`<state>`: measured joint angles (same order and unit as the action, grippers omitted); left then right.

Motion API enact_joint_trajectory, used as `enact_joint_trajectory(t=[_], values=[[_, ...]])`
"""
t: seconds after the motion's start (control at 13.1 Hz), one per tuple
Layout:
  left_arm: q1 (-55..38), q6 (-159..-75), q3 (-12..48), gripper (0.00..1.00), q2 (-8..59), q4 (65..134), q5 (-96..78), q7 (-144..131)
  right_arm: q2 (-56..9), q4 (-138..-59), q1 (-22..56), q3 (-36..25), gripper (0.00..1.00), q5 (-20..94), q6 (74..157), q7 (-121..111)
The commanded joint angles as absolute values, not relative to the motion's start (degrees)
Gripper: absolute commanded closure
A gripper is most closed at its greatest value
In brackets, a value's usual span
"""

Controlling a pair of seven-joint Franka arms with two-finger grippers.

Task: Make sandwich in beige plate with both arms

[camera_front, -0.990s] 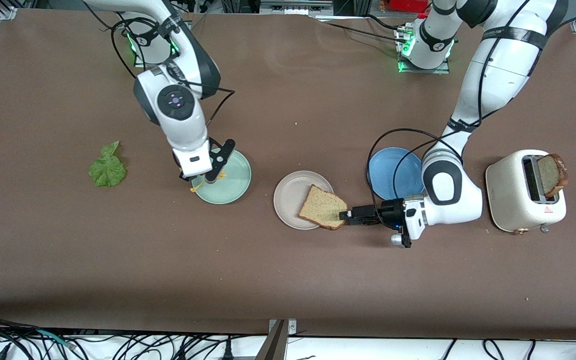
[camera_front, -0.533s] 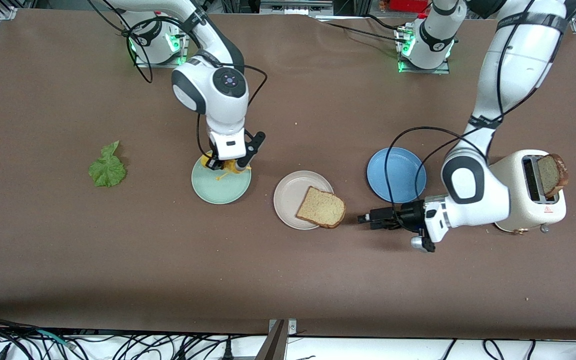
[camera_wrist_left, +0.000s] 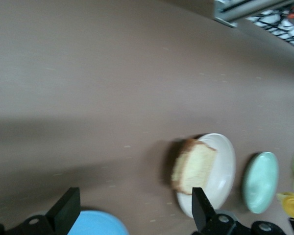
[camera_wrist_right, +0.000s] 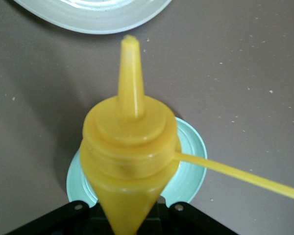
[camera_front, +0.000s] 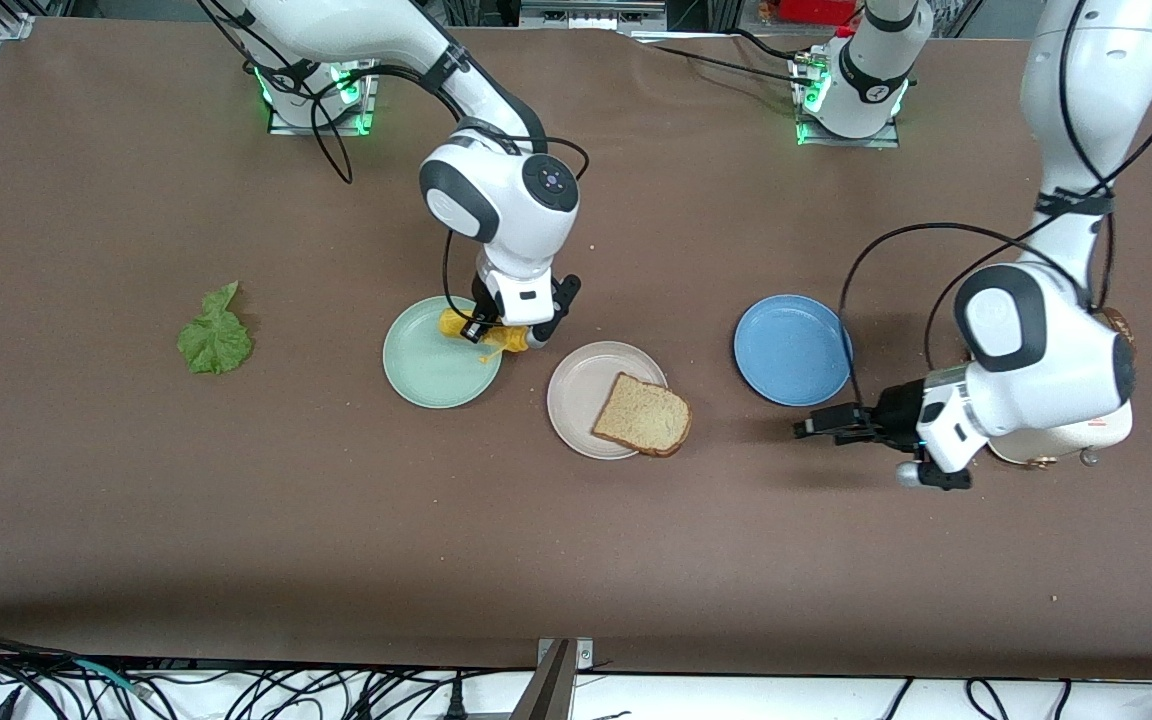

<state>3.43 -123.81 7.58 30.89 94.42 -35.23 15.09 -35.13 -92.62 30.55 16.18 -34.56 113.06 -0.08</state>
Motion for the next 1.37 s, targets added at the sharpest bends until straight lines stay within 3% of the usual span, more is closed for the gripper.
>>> enact_joint_trajectory(t=[0.0, 0.61, 0.91, 1.29], values=[[7.2, -123.5, 7.8, 0.00, 26.8, 97.2, -26.2, 13.9, -38.7, -87.9, 32.3, 16.6, 0.94, -36.6, 109.6, 3.2], [12.1, -123.6, 6.2, 0.00, 20.8, 96.7, -12.9, 13.7, -52.5, -72.3, 39.2, 15.5, 0.94, -46.3, 107.8, 4.8], [14.9, -123.3, 6.4, 0.00, 17.7, 96.7, -12.7, 13.8, -55.8, -68.7, 41.5, 12.4, 1.00, -47.7, 107.8, 2.5], [15.7, -122.5, 6.4, 0.00, 16.1, 96.7, -12.7, 13.7, -56.8, -68.4, 41.9, 12.3, 1.00, -47.7, 107.7, 2.5]])
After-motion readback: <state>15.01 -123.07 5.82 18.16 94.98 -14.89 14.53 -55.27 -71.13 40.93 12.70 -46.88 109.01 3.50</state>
